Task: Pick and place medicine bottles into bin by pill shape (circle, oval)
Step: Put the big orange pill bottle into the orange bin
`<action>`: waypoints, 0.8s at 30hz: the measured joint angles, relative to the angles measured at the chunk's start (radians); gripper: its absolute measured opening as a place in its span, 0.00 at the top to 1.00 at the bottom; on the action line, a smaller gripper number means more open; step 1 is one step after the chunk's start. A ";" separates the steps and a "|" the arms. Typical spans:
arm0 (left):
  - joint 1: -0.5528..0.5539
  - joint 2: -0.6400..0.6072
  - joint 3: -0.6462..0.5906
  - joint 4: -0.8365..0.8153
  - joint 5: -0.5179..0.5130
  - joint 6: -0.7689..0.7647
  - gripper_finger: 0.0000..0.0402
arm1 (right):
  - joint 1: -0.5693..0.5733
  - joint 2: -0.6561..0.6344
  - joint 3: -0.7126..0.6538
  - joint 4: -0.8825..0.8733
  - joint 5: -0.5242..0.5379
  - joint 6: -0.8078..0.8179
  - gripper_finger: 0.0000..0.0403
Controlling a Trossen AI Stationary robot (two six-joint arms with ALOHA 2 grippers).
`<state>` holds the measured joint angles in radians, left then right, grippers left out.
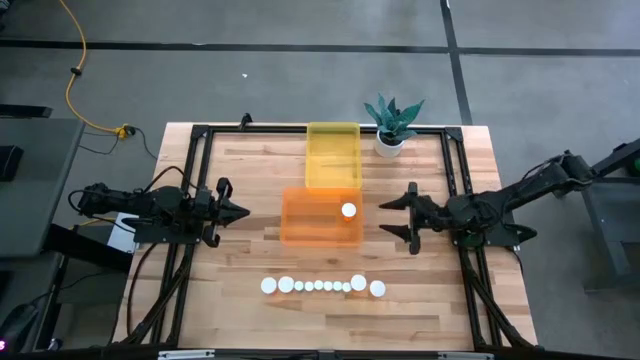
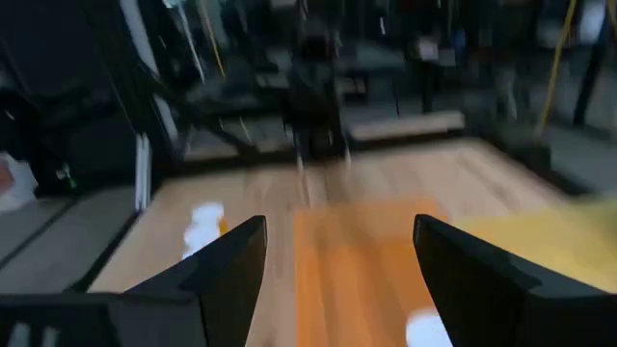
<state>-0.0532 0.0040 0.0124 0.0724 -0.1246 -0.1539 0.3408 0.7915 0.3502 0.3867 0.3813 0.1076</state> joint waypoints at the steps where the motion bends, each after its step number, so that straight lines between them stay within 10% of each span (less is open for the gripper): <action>1: 0.000 0.000 0.000 0.000 -0.008 0.000 0.99 | 0.000 0.008 -0.021 0.056 -0.004 -0.029 0.37; 24: 0.000 0.000 0.000 0.089 -0.064 0.017 0.95 | -0.027 0.073 -0.062 0.173 -0.010 -0.083 0.37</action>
<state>-0.0532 0.0044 0.0128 0.1612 -0.1886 -0.1371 0.3138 0.8642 0.2886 0.5596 0.3709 0.0249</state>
